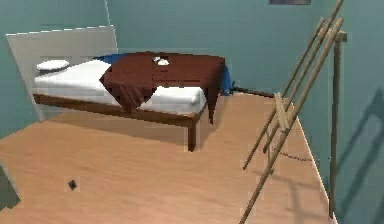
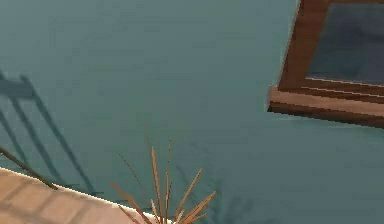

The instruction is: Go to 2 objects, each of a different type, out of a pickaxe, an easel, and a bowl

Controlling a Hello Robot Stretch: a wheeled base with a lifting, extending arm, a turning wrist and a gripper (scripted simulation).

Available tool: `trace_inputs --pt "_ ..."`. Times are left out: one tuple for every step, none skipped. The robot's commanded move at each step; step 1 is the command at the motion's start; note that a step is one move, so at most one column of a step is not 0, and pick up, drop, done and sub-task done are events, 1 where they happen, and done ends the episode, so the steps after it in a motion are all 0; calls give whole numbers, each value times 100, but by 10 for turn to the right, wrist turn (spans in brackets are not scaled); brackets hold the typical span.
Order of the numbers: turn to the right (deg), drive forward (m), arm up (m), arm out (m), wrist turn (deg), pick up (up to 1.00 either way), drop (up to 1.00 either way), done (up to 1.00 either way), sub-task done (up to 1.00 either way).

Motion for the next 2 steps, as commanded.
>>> trace_inputs --pt "120 0 0 0 0 0 0 0 0" --pt "0 30 0 0 0 0 0 0 0"
